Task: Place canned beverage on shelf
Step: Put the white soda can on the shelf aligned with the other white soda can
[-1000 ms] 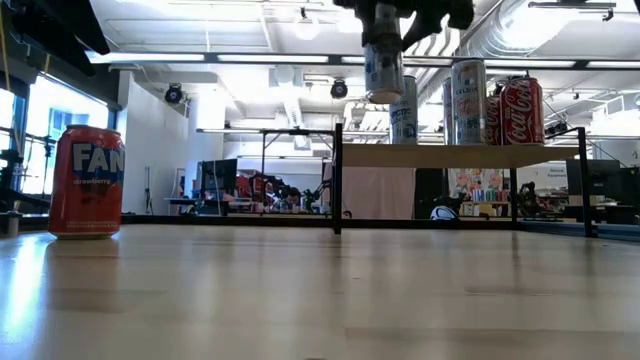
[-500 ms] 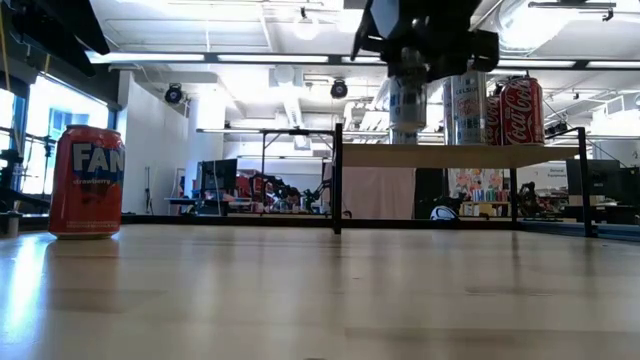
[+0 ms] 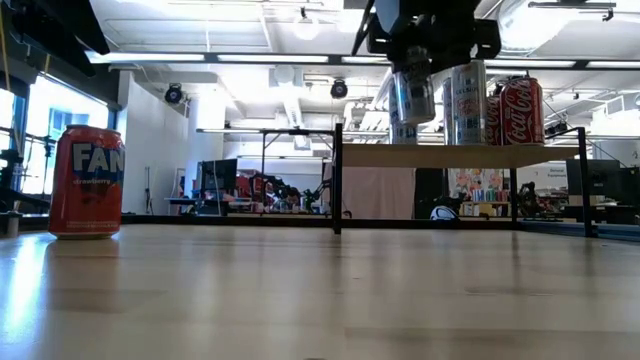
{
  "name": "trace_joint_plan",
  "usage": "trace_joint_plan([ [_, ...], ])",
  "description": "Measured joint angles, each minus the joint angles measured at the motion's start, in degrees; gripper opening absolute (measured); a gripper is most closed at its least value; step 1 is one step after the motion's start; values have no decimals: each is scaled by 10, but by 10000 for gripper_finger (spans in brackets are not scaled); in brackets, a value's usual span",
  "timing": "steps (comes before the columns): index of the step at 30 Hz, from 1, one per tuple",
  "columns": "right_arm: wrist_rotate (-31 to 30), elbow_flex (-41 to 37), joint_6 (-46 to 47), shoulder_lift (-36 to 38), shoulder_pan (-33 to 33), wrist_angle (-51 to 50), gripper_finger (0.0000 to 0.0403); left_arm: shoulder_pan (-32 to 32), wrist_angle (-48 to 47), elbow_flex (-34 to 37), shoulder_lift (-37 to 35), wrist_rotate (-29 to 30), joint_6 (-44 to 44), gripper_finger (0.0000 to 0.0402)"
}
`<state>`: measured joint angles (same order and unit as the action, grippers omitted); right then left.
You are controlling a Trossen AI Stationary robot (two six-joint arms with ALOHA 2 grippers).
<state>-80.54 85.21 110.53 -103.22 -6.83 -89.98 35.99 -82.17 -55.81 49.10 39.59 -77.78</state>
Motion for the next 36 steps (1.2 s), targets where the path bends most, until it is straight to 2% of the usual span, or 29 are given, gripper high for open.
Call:
trace_joint_plan([
  [10, 0, 0, 0, 0, 41, 0, 235, 0, 0, 0, 0, 0, 0, 310],
  [21, 44, 0, 26, 0, 91, 0, 236, 0, 0, 0, 0, 0, 0, 310],
  [36, 46, 0, 15, -1, 111, 14, 244, 0, 0, 0, 0, 0, 0, 310],
])
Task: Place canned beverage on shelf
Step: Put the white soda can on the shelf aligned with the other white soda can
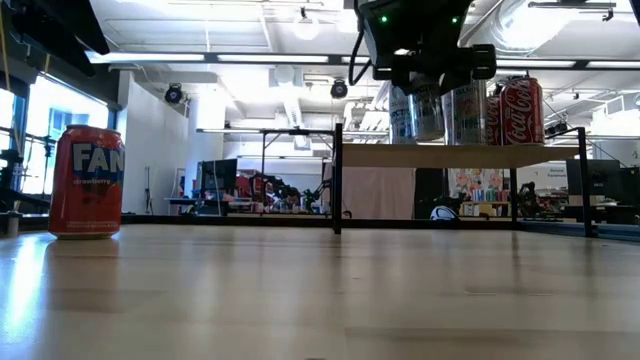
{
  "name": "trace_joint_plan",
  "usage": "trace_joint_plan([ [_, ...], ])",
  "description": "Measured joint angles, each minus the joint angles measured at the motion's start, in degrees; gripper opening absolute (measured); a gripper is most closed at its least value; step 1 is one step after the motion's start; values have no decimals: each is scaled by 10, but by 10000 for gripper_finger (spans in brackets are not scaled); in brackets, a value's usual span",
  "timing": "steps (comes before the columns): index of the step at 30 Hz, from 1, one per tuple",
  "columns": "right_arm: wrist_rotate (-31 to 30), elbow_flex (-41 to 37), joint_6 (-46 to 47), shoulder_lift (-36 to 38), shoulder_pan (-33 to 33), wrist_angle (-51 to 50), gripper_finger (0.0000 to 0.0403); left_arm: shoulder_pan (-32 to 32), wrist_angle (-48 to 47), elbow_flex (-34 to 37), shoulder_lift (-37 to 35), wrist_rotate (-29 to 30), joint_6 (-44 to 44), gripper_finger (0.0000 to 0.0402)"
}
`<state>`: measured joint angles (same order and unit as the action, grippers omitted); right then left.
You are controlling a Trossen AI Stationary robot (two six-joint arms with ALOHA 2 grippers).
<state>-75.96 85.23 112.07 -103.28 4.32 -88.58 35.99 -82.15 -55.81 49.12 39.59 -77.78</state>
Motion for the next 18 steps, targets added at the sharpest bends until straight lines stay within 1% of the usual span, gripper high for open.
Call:
trace_joint_plan([
  [4, 16, 0, -2, 0, 2, 14, 244, 0, 0, 0, 0, 0, 0, 310],
  [18, 31, 0, -16, 0, 6, 39, 245, 0, 0, 0, 0, 0, 0, 310],
])
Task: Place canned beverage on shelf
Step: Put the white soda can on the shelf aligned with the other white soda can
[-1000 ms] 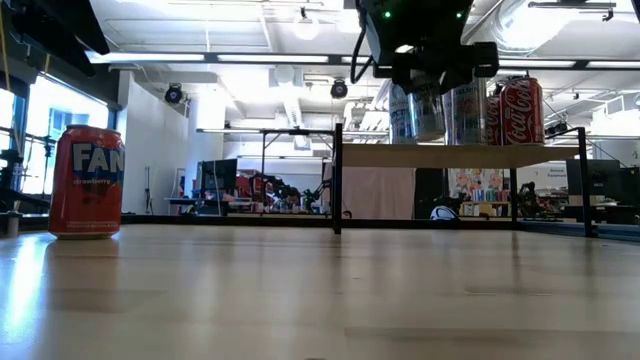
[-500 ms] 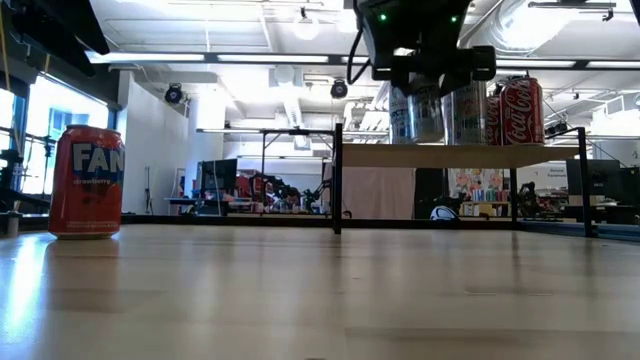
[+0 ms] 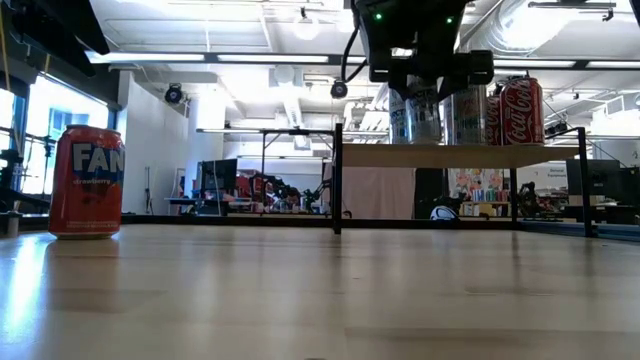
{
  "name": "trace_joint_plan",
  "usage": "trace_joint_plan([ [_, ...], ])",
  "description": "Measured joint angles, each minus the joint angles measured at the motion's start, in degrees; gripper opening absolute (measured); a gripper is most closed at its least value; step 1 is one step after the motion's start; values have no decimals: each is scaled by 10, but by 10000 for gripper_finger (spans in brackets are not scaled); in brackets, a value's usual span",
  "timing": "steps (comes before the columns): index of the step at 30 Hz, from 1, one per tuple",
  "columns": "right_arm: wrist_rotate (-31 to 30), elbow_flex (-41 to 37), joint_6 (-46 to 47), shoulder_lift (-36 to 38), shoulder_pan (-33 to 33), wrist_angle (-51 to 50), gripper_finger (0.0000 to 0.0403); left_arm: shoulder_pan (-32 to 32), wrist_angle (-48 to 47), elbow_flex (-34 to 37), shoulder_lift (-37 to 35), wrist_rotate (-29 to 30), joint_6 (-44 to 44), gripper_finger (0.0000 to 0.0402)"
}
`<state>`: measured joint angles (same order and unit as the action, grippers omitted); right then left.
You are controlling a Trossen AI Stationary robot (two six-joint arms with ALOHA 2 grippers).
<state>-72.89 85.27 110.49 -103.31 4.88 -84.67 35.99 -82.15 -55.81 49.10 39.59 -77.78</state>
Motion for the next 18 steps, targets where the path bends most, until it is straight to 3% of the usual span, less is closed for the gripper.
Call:
trace_joint_plan([
  [18, 14, 0, -59, 0, 8, 56, 246, 0, 0, 0, 0, 0, 0, 310],
])
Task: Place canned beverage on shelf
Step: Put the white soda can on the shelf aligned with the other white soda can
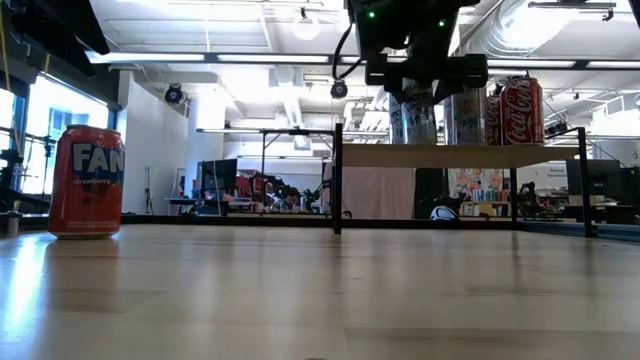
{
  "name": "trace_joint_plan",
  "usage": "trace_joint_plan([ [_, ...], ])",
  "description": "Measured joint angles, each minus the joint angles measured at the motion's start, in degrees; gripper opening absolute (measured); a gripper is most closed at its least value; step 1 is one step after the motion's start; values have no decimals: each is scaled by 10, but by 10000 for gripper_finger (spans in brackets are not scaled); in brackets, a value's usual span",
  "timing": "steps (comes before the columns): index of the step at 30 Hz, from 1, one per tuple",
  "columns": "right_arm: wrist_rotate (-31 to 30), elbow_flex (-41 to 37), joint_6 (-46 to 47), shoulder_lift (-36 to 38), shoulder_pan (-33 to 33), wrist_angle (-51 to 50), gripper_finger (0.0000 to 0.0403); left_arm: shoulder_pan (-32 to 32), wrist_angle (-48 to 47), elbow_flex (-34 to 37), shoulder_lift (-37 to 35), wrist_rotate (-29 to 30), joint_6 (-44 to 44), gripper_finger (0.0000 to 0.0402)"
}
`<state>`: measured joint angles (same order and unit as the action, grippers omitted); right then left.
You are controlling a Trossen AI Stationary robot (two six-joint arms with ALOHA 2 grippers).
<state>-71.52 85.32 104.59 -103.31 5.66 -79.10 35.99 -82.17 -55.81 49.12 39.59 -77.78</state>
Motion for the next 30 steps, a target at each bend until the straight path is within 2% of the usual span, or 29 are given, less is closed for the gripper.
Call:
trace_joint_plan([
  [24, 13, 2, 23, 0, 5, 0, 246, 0, 0, 0, 0, 0, 0, 310],
  [30, 16, 2, 30, 0, -1, -6, 271, 0, 0, 0, 0, 0, 0, 310],
])
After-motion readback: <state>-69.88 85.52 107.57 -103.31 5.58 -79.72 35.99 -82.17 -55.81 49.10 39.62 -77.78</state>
